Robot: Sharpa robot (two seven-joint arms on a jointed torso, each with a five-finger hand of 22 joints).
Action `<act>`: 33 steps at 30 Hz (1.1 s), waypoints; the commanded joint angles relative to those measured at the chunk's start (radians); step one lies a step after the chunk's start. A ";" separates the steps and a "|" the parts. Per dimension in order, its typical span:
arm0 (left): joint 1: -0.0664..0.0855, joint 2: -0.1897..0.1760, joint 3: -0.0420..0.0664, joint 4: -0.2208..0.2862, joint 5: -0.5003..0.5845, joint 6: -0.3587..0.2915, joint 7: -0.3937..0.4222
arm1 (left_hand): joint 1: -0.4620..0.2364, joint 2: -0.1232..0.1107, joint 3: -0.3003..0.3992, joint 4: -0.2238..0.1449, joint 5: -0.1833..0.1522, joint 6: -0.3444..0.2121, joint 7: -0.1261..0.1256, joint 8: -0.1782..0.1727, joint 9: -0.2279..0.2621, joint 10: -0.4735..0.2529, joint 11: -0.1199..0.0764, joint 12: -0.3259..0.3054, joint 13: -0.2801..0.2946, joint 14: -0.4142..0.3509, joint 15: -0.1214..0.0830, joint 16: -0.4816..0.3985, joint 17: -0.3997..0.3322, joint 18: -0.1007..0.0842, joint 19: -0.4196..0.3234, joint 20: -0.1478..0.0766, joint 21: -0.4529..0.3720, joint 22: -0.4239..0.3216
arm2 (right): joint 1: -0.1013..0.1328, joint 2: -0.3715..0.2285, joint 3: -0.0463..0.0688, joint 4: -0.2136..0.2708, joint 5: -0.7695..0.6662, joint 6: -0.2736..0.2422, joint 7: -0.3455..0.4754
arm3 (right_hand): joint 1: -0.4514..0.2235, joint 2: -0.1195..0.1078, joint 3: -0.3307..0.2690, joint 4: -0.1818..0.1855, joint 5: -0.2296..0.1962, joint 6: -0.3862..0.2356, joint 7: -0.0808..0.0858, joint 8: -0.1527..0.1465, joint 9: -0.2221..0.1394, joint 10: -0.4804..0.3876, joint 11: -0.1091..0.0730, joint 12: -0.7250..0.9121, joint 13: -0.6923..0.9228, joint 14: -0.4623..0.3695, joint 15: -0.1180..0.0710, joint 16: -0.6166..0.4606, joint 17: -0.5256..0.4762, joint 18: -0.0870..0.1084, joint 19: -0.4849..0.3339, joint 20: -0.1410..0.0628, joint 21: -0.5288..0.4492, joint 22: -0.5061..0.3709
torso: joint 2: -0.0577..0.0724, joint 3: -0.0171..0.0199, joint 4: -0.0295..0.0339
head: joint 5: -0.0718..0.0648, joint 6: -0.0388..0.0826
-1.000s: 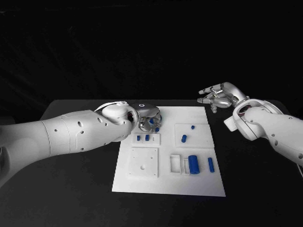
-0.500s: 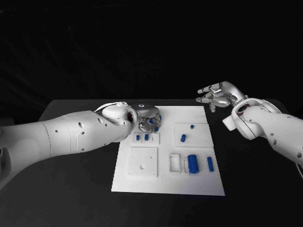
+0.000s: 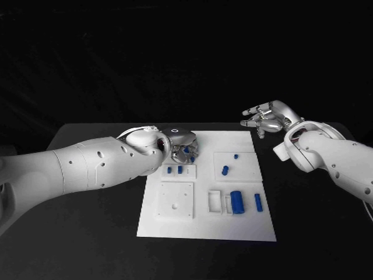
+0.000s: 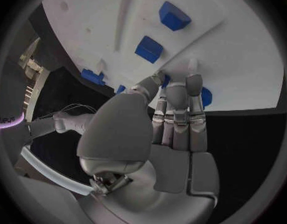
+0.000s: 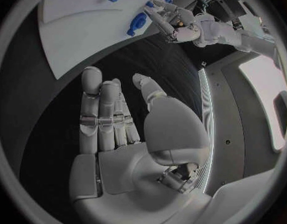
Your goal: Assemble the parts on the task board
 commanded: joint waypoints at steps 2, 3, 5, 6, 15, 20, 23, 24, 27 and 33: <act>-0.001 0.004 0.000 -0.003 0.003 0.002 0.003 | 0.001 0.017 0.005 0.004 -0.005 0.019 0.004 0.000 0.001 0.026 -0.001 -0.002 -0.001 0.001 -0.001 0.006 -0.002 0.008 -0.009 0.001 0.007 0.020 | 0.000 0.001 0.000 0.002 0.001 0.002 0.011 | -0.010 0.002 0.005 0.002 0.005 0.005 0.000 0.005 0.001 0.007 0.003 -0.005 -0.001 -0.004 0.006 0.003 -0.001 0.038 0.036 0.006 -0.004 -0.001 | 0.001 0.0003 -0.0004 | 0.001 -0.003; -0.001 0.005 0.000 -0.004 0.004 0.003 0.003 | 0.001 0.021 0.004 0.005 -0.005 0.027 0.004 0.001 0.001 0.035 -0.003 -0.001 -0.001 0.001 0.000 0.007 -0.002 0.009 -0.009 0.001 0.008 0.020 | 0.000 0.000 0.000 0.002 0.001 0.002 0.011 | -0.010 0.002 0.005 0.002 0.005 0.005 0.000 0.005 0.001 0.007 0.003 -0.005 -0.001 -0.004 0.006 0.003 -0.001 0.038 0.036 0.006 -0.004 -0.001 | 0.000 0.0002 -0.0003 | 0.001 -0.003; -0.002 0.006 0.000 -0.005 0.004 0.005 0.002 | 0.004 0.027 0.001 0.005 -0.004 0.036 0.004 0.000 0.000 0.045 -0.004 -0.001 -0.001 0.001 0.001 0.009 -0.003 0.010 -0.010 0.002 0.010 0.020 | 0.000 0.000 0.000 0.002 0.001 0.002 0.011 | -0.010 0.002 0.005 0.002 0.005 0.005 0.000 0.005 0.001 0.007 0.003 -0.005 -0.001 -0.004 0.006 0.003 -0.001 0.038 0.036 0.006 -0.004 -0.001 | 0.000 -0.0002 0.0001 | -0.001 -0.002; -0.002 0.006 0.000 -0.006 0.004 0.004 0.002 | 0.007 0.032 0.000 0.004 -0.005 0.046 0.005 0.001 0.002 0.059 -0.006 -0.001 -0.001 0.001 0.001 0.009 -0.003 0.010 -0.011 0.002 0.011 0.020 | 0.000 0.000 0.000 0.002 0.001 0.002 0.011 | -0.010 0.002 0.005 0.002 0.005 0.005 0.000 0.005 0.001 0.007 0.003 -0.005 -0.001 -0.004 0.006 0.003 -0.001 0.038 0.036 0.006 -0.004 -0.001 | 0.000 -0.0002 0.0000 | -0.001 -0.002; -0.003 0.008 0.001 -0.013 0.004 0.003 0.004 | 0.028 0.067 -0.015 -0.020 0.001 0.076 0.010 -0.001 0.001 0.093 -0.010 -0.001 0.000 0.000 0.003 0.013 -0.007 0.014 -0.017 0.005 0.023 0.021 | 0.000 0.000 0.000 0.002 0.001 0.002 0.012 | -0.012 0.002 0.010 -0.001 0.006 0.007 0.000 0.005 0.001 0.009 0.003 -0.006 -0.001 -0.004 0.006 0.004 -0.002 0.038 0.036 0.006 -0.005 -0.001 | 0.000 -0.0003 0.0005 | -0.003 -0.004; -0.003 0.010 0.001 -0.017 0.005 0.003 0.008 | 0.025 0.073 -0.018 -0.030 0.001 0.076 0.010 0.000 0.001 0.092 -0.010 -0.001 0.000 0.000 0.004 0.015 -0.009 0.017 -0.022 0.007 0.030 0.020 | 0.000 -0.001 0.000 0.003 0.001 0.003 0.012 | -0.013 0.002 0.012 -0.002 0.009 0.009 -0.001 0.005 0.001 0.010 0.002 -0.005 -0.001 -0.005 0.006 0.004 -0.002 0.038 0.036 0.005 -0.005 0.000 | 0.001 -0.0004 0.0002 | -0.004 -0.005; -0.003 0.010 0.001 -0.017 0.010 -0.008 0.013 | 0.024 0.077 -0.021 -0.033 0.001 0.085 0.008 0.000 0.001 0.100 -0.012 -0.001 0.000 0.001 0.003 0.018 -0.010 0.016 -0.021 0.006 0.035 0.021 | 0.000 -0.001 0.000 0.004 0.001 0.002 0.012 | -0.014 0.002 0.013 -0.003 0.012 0.010 -0.001 0.005 0.001 0.010 0.002 -0.006 -0.001 -0.005 0.006 0.005 -0.003 0.038 0.036 0.005 -0.007 -0.001 | 0.001 -0.0008 0.0000 | -0.004 -0.004; -0.004 0.010 0.001 -0.017 0.013 -0.014 0.015 | 0.024 0.081 -0.021 -0.035 0.003 0.092 0.007 0.001 0.002 0.106 -0.014 -0.001 0.000 0.001 0.002 0.019 -0.010 0.016 -0.021 0.005 0.037 0.021 | 0.000 -0.001 0.000 0.004 0.001 0.002 0.012 | -0.014 0.002 0.013 -0.003 0.012 0.010 -0.001 0.005 0.001 0.010 0.002 -0.006 -0.001 -0.005 0.006 0.005 -0.003 0.038 0.036 0.005 -0.007 -0.001 | 0.001 -0.0008 0.0005 | -0.004 -0.005; -0.005 0.007 0.001 -0.015 0.034 -0.034 0.019 | 0.024 0.086 -0.025 -0.039 0.009 0.101 0.006 0.000 0.002 0.114 -0.016 -0.001 0.000 0.001 0.000 0.019 -0.011 0.015 -0.021 0.002 0.041 0.021 | 0.000 0.000 0.000 0.005 0.001 0.002 0.012 | -0.014 0.002 0.014 -0.003 0.013 0.009 -0.001 0.005 0.001 0.010 0.002 -0.006 -0.001 -0.005 0.006 0.005 -0.003 0.038 0.036 0.005 -0.007 -0.001 | 0.001 -0.0005 0.0008 | -0.005 -0.003; -0.008 -0.013 0.007 0.003 0.094 -0.069 0.019 | 0.024 0.086 -0.021 -0.049 0.014 0.092 0.008 -0.001 0.000 0.106 -0.012 -0.001 0.000 0.003 0.001 0.021 -0.013 0.016 -0.021 0.002 0.048 0.021 | 0.000 -0.001 0.000 0.005 0.001 0.002 0.013 | -0.015 0.002 0.015 -0.004 0.014 0.009 -0.001 0.005 0.001 0.010 0.002 -0.006 -0.001 -0.005 0.006 0.005 -0.003 0.038 0.036 0.005 -0.007 -0.001 | 0.001 -0.0012 0.0006 | -0.007 -0.003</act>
